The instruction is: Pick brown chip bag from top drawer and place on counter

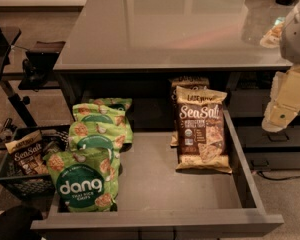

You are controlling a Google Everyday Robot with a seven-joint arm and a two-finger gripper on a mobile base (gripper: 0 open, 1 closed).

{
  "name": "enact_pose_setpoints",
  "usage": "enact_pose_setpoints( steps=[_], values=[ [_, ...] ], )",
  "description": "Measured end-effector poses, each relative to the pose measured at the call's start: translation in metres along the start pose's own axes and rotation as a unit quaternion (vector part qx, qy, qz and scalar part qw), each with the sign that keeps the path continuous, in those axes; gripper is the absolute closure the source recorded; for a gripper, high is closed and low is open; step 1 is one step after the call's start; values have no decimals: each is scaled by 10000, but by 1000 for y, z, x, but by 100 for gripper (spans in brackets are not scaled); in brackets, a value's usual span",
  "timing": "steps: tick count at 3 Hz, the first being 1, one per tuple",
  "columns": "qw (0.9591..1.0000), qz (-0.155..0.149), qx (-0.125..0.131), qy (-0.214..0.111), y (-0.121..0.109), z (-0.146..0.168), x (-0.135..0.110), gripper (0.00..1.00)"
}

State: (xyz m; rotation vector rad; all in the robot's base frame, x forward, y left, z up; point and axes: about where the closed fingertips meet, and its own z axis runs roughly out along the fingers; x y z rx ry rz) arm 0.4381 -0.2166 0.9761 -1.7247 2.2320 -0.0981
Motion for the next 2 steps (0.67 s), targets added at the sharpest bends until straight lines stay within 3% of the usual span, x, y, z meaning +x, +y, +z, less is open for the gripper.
enact_pose_setpoints(
  steps=[1, 2],
  values=[
    [10000, 20, 27, -56, 0, 3, -2, 0],
    [9985, 358, -172, -388, 5, 49, -4, 0]
  ],
)
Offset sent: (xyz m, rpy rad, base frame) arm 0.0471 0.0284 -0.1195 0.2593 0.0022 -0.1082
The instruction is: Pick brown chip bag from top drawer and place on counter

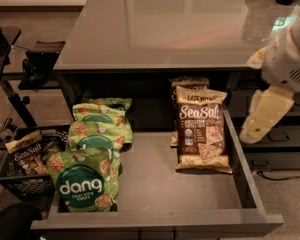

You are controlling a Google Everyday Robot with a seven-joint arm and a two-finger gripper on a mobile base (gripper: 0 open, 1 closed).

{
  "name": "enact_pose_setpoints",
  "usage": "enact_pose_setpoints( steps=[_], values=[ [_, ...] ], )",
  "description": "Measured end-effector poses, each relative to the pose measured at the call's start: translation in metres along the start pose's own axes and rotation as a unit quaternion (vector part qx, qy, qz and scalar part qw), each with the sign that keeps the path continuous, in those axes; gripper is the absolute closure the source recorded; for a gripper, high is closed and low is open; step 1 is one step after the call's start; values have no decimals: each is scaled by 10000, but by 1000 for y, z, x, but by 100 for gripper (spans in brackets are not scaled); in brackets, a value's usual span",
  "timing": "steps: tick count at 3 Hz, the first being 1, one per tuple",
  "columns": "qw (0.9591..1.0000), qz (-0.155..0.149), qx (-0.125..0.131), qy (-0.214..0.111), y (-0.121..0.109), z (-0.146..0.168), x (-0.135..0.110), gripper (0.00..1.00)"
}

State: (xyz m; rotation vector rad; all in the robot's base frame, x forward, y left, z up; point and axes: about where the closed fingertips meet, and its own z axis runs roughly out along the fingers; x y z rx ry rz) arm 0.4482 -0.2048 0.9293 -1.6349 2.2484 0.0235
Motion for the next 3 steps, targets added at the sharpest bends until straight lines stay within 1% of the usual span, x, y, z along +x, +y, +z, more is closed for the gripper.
enact_pose_setpoints(
  steps=[1, 2, 3],
  values=[
    [9993, 182, 92, -320, -5, 52, -1, 0],
    [9961, 403, 365, -693, -22, 89, 3, 0],
    [9933, 415, 665, -844, -38, 88, -4, 0]
  ],
)
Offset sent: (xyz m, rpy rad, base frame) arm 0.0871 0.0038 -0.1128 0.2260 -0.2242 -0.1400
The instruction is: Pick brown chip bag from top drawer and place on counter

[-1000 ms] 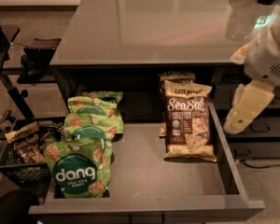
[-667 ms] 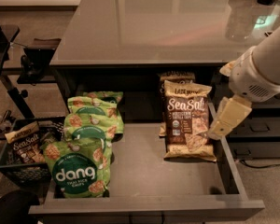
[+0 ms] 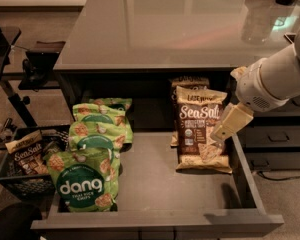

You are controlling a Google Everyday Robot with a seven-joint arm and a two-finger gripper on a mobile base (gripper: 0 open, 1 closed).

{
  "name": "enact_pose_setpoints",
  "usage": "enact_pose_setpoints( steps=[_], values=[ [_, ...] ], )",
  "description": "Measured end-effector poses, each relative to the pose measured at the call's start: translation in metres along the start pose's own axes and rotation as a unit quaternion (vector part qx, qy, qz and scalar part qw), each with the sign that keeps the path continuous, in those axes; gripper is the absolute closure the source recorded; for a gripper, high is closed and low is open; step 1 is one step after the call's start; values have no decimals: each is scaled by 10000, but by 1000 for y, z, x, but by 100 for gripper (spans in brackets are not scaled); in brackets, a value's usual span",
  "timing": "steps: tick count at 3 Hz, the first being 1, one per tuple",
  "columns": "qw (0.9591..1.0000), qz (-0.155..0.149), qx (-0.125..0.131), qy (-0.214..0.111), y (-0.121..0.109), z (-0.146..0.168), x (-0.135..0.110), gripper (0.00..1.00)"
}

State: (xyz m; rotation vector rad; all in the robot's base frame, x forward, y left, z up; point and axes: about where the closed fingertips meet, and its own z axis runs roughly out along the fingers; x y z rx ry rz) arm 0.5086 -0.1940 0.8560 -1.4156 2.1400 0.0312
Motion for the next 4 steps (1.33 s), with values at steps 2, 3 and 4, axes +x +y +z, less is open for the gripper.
enact_pose_setpoints(
  steps=[2, 3, 4],
  values=[
    [9991, 288, 298, -130, -13, 22, 9, 0],
    [9964, 476, 654, -264, -33, 40, 19, 0],
    [9956, 586, 671, -282, -44, 67, 28, 0]
  ],
)
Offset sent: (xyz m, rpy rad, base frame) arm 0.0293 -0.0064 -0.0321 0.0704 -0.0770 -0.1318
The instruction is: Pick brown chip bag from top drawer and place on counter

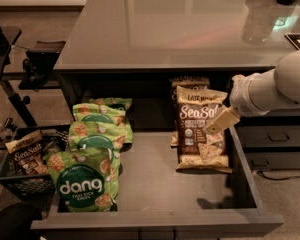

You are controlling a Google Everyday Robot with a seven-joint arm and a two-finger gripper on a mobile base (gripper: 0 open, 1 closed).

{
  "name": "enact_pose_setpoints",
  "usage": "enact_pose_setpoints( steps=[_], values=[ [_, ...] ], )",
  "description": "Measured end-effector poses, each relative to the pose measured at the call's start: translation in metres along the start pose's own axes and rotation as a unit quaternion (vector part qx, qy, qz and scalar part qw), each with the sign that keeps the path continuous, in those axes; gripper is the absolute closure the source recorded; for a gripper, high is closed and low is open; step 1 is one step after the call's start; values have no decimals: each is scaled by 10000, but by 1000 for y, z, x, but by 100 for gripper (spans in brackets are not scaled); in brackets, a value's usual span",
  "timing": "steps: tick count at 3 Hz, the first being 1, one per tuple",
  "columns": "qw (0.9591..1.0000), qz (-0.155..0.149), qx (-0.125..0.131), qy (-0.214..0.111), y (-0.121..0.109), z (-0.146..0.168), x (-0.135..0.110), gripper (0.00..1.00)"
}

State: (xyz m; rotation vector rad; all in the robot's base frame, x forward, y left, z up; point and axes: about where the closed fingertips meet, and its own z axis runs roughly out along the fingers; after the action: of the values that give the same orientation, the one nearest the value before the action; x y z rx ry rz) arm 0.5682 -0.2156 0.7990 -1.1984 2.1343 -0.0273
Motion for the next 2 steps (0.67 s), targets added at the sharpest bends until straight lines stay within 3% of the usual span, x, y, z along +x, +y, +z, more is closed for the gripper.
enact_pose_setpoints(
  steps=[2],
  values=[
    [9985, 69, -531, 126, 14, 58, 13, 0]
  ],
)
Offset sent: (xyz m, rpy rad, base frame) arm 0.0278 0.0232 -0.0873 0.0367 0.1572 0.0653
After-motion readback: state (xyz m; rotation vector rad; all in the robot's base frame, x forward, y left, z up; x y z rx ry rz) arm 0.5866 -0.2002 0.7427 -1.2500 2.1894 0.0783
